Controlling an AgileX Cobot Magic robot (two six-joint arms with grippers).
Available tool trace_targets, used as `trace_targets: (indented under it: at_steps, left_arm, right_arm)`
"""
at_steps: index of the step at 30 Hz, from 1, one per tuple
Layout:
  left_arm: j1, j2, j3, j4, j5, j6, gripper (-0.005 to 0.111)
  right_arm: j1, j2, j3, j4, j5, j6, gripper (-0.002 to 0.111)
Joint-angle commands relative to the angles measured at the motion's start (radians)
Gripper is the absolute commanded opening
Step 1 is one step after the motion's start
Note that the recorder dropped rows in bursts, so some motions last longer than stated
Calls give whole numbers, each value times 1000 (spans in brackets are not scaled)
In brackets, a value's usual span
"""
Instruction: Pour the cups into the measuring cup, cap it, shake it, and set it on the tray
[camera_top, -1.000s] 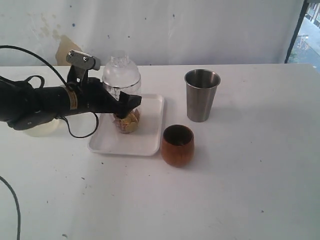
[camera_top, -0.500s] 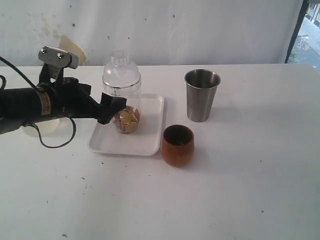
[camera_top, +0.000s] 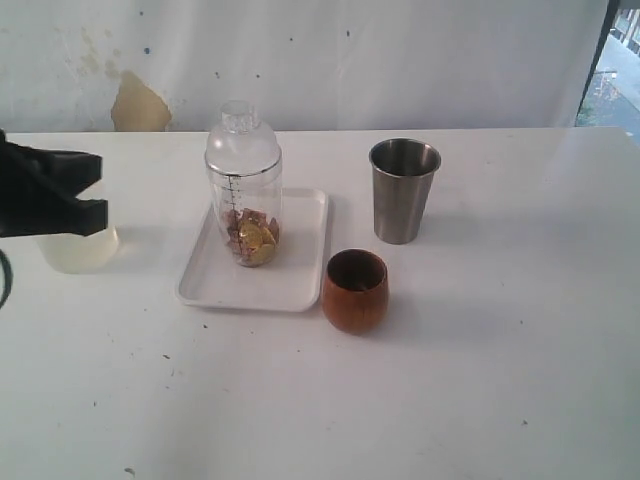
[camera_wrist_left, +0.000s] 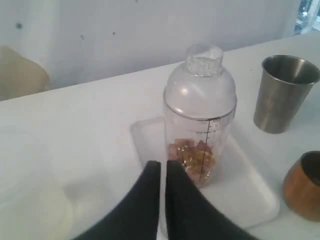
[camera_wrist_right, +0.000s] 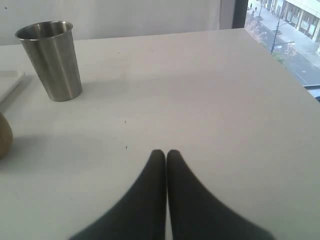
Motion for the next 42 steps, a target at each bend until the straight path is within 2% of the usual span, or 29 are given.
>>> trace_targets:
  at_steps: [1, 8, 13, 36, 38, 42]
  left_arm:
    - [-3, -171, 55, 8, 66, -6, 1]
    - [-3, -402, 119, 8, 79, -8, 1]
    - [-3, -492, 137, 8, 83, -8, 1]
    - [-3, -509, 137, 8, 86, -8, 1]
    - [-3, -511, 137, -33, 84, 1, 1]
    - [-3, -511, 137, -229, 86, 29, 1]
  right_arm:
    - [0, -2, 3, 0, -4, 1, 0]
    - [0, -2, 3, 0, -4, 1, 0]
    - [0, -2, 3, 0, -4, 1, 0]
    - [0, -2, 3, 0, -4, 1, 0]
    - [0, -2, 3, 0, -4, 1, 0]
    - [0, -2, 3, 0, -4, 20, 0]
